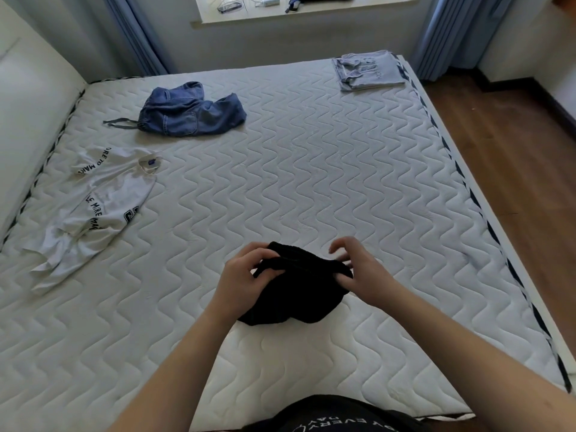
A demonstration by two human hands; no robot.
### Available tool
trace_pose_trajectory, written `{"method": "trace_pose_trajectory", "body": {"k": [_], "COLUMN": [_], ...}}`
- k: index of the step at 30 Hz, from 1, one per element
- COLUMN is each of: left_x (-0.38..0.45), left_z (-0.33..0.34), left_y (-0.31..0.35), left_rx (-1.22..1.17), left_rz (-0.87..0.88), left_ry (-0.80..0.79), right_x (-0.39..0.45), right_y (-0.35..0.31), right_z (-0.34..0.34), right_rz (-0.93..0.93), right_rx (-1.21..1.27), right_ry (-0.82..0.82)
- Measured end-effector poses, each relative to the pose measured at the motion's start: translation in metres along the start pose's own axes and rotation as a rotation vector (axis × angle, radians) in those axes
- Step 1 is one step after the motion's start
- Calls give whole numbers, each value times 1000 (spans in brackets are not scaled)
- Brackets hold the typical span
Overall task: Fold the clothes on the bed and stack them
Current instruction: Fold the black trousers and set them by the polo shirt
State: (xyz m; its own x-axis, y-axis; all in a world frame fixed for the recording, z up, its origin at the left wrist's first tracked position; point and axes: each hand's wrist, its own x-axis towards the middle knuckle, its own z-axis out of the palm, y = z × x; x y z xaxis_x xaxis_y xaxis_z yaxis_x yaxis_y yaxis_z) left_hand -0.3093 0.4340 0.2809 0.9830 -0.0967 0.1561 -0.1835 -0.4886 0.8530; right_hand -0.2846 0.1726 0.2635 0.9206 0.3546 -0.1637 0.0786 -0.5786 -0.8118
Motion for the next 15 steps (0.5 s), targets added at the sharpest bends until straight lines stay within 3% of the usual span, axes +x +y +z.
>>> {"method": "trace_pose_trajectory", "body": {"k": [2, 4, 10, 15], "left_x": [1, 2, 2, -2], "left_z": [-1, -1, -3, -3], "left_y": [2, 3, 1, 2], "left_rx": [-13, -20, -5, 17], "left_rz": [3, 8, -11, -4], "left_ry": [5, 19, 52, 59], "right_x": [-3, -4, -5, -4], "right_y": [0, 0, 1, -3], "right_z": [3, 5, 6, 10], "right_rz": [-204, -294, -284, -132], "right_rx": [-100, -207, -396, -351], "right_ry": [81, 115, -35, -52]}}
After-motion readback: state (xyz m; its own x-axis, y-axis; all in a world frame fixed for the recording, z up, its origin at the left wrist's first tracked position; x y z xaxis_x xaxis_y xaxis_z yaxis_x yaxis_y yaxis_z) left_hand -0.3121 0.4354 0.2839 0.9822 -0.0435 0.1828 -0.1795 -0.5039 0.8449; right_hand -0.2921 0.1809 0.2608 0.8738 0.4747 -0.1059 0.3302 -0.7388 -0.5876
